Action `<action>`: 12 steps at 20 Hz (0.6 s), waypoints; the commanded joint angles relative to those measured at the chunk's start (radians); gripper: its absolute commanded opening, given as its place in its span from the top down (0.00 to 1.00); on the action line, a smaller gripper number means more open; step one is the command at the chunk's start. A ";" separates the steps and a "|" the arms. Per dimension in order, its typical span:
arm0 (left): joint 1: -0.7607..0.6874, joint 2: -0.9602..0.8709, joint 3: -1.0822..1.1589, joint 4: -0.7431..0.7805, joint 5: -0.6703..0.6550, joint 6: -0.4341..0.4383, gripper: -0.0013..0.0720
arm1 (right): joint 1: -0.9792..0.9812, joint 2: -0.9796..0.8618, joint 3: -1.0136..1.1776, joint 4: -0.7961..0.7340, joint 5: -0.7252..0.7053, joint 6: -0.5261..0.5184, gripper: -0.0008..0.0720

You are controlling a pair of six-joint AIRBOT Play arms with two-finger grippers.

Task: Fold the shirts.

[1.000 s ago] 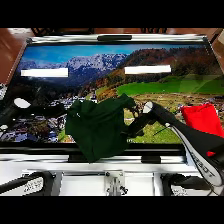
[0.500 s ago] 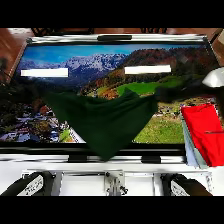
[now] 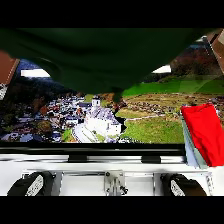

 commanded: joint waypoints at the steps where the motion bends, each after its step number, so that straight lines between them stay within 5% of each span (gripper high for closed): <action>1: 0.001 0.055 0.144 0.238 0.027 -0.124 0.93 | -0.002 0.063 0.074 -0.093 -0.071 0.077 0.90; 4: 0.001 0.068 0.140 0.360 -0.163 -0.249 0.93 | -0.002 0.057 0.072 -0.179 0.240 0.127 0.90; 8: 0.000 0.069 -0.028 0.393 -0.311 -0.249 0.93 | -0.002 -0.023 0.007 -0.178 0.772 0.182 0.90; 10: 0.000 0.068 -0.139 0.415 -0.274 -0.222 0.93 | -0.002 -0.014 -0.142 -0.181 0.847 0.200 0.90; 12: 0.000 0.043 -0.274 0.411 -0.172 -0.181 0.93 | -0.002 0.003 -0.328 -0.182 0.764 0.208 0.90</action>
